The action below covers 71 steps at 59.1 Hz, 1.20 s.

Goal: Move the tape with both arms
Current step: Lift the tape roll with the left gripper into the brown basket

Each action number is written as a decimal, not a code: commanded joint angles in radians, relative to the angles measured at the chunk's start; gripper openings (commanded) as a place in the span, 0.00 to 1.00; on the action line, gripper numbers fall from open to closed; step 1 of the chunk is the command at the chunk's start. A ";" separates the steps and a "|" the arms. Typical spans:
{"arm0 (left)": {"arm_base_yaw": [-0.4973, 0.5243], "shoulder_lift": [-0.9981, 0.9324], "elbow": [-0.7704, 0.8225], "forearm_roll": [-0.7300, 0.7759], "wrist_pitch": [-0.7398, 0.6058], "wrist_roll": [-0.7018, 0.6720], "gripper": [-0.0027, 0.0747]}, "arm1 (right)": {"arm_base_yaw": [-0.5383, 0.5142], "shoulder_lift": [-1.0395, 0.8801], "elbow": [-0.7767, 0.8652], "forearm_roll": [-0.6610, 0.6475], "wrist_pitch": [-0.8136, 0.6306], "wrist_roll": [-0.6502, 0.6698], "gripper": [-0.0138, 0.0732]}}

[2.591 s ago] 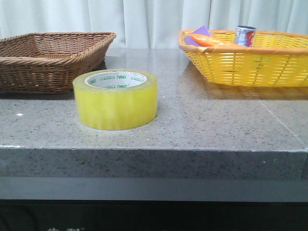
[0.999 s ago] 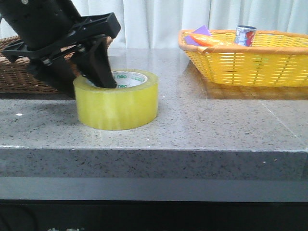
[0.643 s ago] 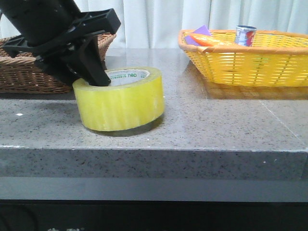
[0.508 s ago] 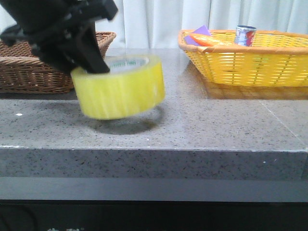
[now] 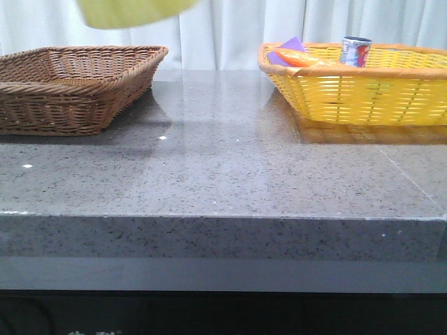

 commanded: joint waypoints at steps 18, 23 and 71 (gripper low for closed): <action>0.303 0.065 -0.053 0.010 -0.166 -0.008 0.16 | -0.005 0.007 -0.026 -0.007 -0.080 -0.009 0.02; 0.317 0.113 -0.053 0.010 -0.182 -0.008 0.16 | -0.005 0.007 -0.026 -0.007 -0.080 -0.009 0.02; 0.315 0.158 -0.044 0.008 -0.152 -0.008 0.39 | -0.005 0.007 -0.026 -0.007 -0.084 -0.009 0.02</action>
